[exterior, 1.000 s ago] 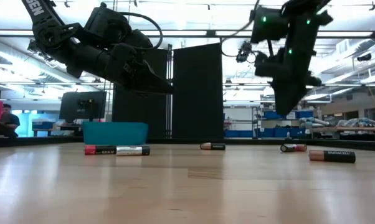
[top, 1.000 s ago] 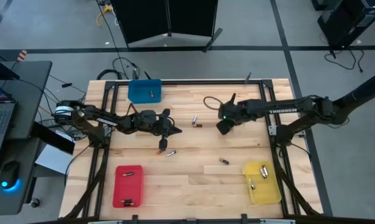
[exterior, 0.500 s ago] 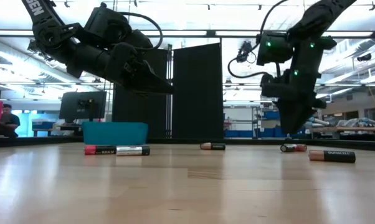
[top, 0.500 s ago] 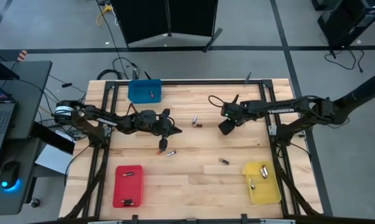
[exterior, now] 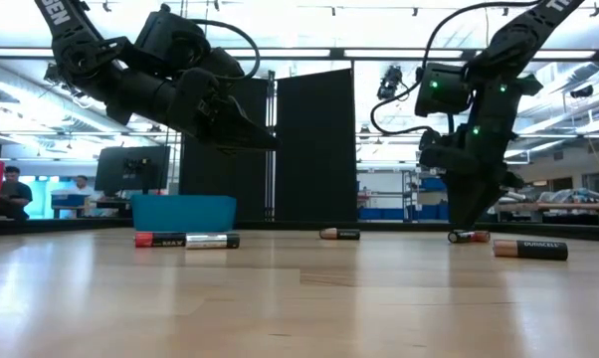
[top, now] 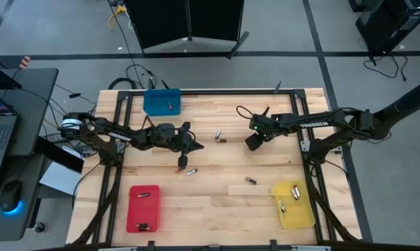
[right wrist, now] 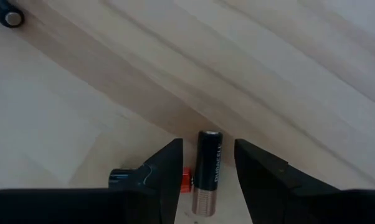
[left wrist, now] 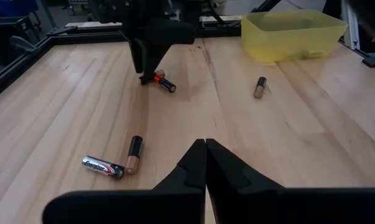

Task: Sort batteries
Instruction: Put the brown battery into the red bin

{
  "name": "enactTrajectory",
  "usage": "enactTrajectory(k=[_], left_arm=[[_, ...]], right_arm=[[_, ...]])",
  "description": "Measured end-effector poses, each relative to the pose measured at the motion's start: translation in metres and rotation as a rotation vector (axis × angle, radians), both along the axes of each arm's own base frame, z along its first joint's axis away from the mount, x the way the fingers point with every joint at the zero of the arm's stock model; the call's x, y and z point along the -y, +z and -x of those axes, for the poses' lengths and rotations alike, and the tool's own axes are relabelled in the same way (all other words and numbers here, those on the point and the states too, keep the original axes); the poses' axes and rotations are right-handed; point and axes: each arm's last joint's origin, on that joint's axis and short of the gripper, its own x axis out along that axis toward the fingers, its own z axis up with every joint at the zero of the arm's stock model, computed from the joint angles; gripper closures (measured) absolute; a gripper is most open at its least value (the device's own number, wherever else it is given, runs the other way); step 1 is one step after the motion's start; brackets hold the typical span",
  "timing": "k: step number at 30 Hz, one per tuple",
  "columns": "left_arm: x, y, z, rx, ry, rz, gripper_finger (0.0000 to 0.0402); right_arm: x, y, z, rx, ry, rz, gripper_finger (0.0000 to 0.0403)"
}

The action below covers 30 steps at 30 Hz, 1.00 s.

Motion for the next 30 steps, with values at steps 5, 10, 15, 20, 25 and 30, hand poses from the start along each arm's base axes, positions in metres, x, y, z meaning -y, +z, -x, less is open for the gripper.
enactTrajectory(k=[5,10,15,20,25,30], left_arm=[[0.000,0.000,0.000,0.000,0.000,0.000,0.0390],[0.000,0.000,0.000,0.000,0.000,0.000,0.0390],[0.000,0.000,0.000,0.000,0.000,0.000,0.0390],[0.000,0.000,0.000,0.000,0.000,0.000,0.0390],[0.000,0.000,0.000,0.002,0.019,0.000,0.0390],[-0.003,-0.001,-0.002,0.018,0.088,-0.001,0.0390]], right_arm=[[0.001,-0.003,0.003,-0.007,0.001,0.001,0.0247],[0.002,-0.009,0.009,-0.030,-0.013,-0.007,0.0247],[0.005,-0.015,0.015,-0.039,-0.032,-0.011,0.0247],[0.007,-0.015,0.017,-0.041,-0.046,-0.016,0.0265],[0.008,-0.015,0.018,-0.047,-0.013,-0.031,0.0330],[0.008,-0.014,0.017,-0.052,0.061,-0.020,0.0346]])
